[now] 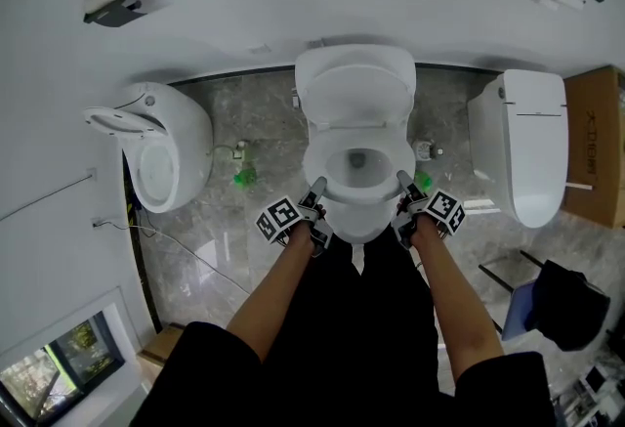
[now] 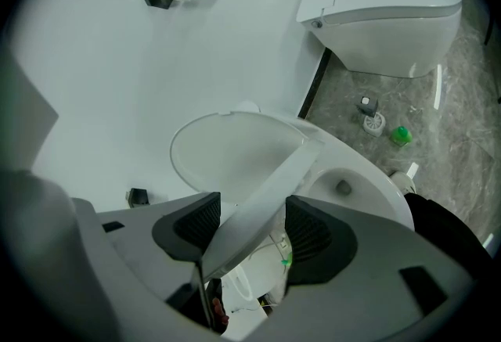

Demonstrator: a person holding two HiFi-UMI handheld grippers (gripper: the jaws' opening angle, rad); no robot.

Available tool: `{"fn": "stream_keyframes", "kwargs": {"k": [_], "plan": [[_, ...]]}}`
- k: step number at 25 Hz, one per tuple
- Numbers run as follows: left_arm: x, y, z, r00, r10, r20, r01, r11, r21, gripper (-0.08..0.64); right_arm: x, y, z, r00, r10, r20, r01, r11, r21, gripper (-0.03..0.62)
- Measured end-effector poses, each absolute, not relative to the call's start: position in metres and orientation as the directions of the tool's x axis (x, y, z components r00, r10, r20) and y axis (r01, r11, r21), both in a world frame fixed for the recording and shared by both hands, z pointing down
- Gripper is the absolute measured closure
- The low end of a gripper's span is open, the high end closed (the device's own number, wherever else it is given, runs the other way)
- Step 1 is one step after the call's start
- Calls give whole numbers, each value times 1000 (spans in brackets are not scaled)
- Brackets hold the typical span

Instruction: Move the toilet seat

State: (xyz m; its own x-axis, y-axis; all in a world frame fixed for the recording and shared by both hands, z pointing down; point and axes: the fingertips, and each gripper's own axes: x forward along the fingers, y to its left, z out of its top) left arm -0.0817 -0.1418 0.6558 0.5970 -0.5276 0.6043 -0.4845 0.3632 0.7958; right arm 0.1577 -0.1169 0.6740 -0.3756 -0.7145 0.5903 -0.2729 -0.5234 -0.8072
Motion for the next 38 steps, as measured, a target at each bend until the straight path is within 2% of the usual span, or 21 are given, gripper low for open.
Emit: {"fn": "stream_keyframes", "kwargs": {"k": [15, 38], "plan": [[-79, -192, 638, 494, -627, 602, -427, 428, 796, 319, 166, -163, 656, -370, -728, 578, -220, -535, -816, 325], [-74, -246, 627, 362, -738, 569, -372, 445, 814, 310, 175, -214, 648, -370, -738, 565, -193, -534, -823, 310]]}}
